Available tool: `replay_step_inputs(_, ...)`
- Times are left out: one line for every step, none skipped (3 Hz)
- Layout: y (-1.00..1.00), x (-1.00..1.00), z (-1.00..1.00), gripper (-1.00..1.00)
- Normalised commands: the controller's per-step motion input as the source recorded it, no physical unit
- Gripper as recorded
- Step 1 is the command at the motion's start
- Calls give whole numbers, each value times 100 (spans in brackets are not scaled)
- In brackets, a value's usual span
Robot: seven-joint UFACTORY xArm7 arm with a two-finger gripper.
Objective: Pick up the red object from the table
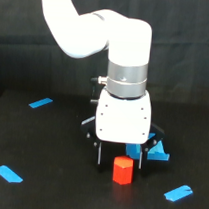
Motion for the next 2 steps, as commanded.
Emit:
replay_step_inputs(-48,6,-19,60)
replay_step_inputs(-17,5,-15,-47)
